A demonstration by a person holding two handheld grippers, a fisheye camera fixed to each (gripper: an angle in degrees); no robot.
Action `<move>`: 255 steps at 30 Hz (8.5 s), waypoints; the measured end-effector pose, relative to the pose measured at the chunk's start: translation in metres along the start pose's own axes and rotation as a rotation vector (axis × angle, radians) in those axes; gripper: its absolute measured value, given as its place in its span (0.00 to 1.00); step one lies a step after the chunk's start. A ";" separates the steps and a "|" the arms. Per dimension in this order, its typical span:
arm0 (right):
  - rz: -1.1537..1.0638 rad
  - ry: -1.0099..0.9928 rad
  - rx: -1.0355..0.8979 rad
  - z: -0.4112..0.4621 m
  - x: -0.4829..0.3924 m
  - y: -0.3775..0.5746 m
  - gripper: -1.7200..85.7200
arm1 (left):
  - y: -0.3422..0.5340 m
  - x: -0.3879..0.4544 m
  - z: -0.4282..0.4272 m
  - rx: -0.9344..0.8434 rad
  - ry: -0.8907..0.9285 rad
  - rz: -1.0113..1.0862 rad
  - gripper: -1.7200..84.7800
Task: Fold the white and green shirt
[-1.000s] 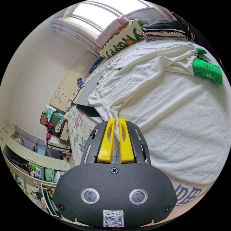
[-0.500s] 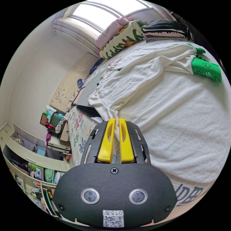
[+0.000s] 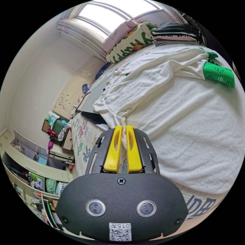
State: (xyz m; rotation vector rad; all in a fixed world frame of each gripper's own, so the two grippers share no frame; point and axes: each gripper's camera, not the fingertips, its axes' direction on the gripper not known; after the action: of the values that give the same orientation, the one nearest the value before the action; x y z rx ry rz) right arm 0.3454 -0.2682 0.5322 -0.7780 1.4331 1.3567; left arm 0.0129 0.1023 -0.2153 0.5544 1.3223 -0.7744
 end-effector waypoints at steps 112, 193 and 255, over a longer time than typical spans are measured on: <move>-1.280 0.735 -1.519 0.043 0.551 0.723 0.01 | -0.192 0.003 -0.100 -0.212 0.193 -0.443 0.03; -1.629 0.611 -1.665 -0.194 0.600 0.733 0.01 | -0.134 -0.005 -0.073 -0.213 0.061 -0.294 0.03; 0.073 0.384 -0.791 0.194 0.425 0.236 0.01 | -0.035 -0.017 -0.001 -0.185 0.064 -0.296 0.02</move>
State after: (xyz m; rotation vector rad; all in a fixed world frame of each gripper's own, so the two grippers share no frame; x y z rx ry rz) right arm 0.0348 0.0320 0.2362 -1.5722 1.1849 1.9340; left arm -0.0153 0.0835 -0.1963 0.2392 1.5387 -0.8688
